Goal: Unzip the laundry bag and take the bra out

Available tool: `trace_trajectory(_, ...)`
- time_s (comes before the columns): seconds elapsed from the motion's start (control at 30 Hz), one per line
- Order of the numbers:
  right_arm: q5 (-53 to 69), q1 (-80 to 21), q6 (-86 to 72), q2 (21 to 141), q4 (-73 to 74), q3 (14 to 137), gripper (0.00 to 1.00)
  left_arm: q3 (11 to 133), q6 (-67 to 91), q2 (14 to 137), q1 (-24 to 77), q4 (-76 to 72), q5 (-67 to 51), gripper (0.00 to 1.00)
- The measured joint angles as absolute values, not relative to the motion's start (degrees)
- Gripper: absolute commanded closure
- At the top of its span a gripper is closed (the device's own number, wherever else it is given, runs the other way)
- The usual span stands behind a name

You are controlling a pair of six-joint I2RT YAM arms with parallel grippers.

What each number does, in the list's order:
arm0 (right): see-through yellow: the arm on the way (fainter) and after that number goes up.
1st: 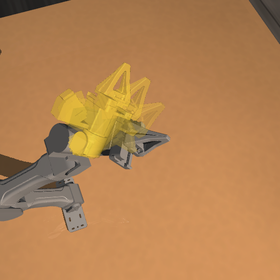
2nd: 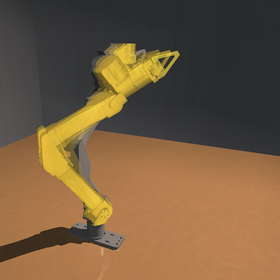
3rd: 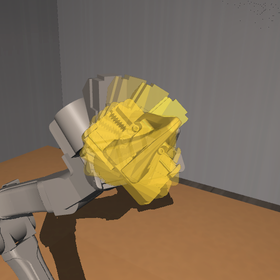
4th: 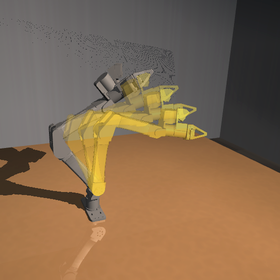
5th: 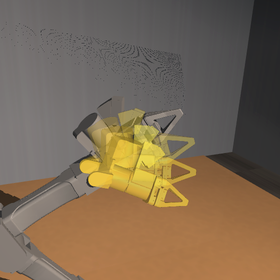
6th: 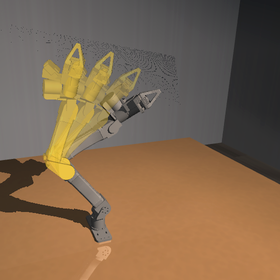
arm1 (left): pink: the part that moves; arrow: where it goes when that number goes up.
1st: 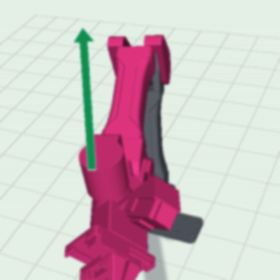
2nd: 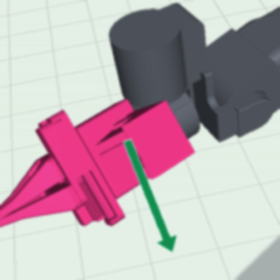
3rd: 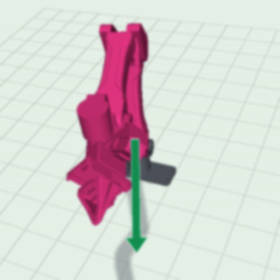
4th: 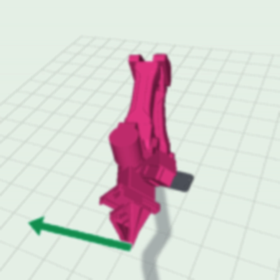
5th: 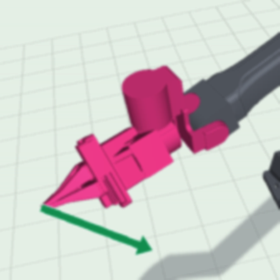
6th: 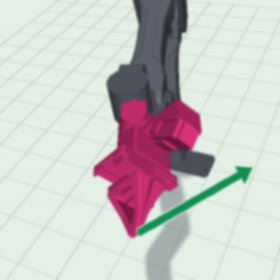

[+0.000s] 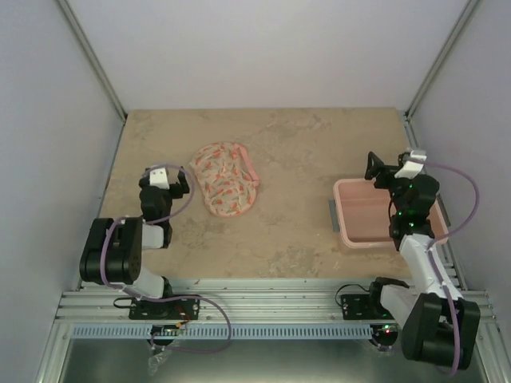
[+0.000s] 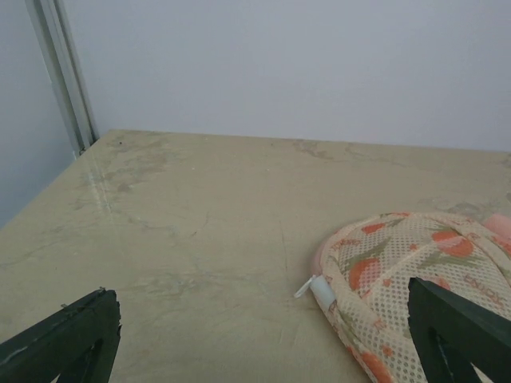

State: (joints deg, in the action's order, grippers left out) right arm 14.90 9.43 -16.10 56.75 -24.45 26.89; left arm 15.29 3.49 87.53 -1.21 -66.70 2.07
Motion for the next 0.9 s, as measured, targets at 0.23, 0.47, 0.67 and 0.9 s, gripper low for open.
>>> trace_trajectory(0.23,18.5,9.5,-19.4,50.7,-22.8,32.0,0.02,40.9,-1.3,84.7,-1.2,-30.9,-4.3,0.01)
trace_trajectory(0.47,31.5,-0.4,-18.9,58.2,-17.9,49.1,0.09,57.9,-11.9,80.6,1.0,1.3,-20.1,0.01)
trace_trajectory(0.67,29.1,-25.3,-11.8,74.7,-2.6,71.3,0.29,57.8,-28.3,73.4,12.0,24.8,-24.3,0.01)
trace_trajectory(0.9,23.3,-34.4,-13.2,99.1,12.8,86.1,0.34,54.5,-32.7,69.2,14.8,38.1,-21.6,0.01)
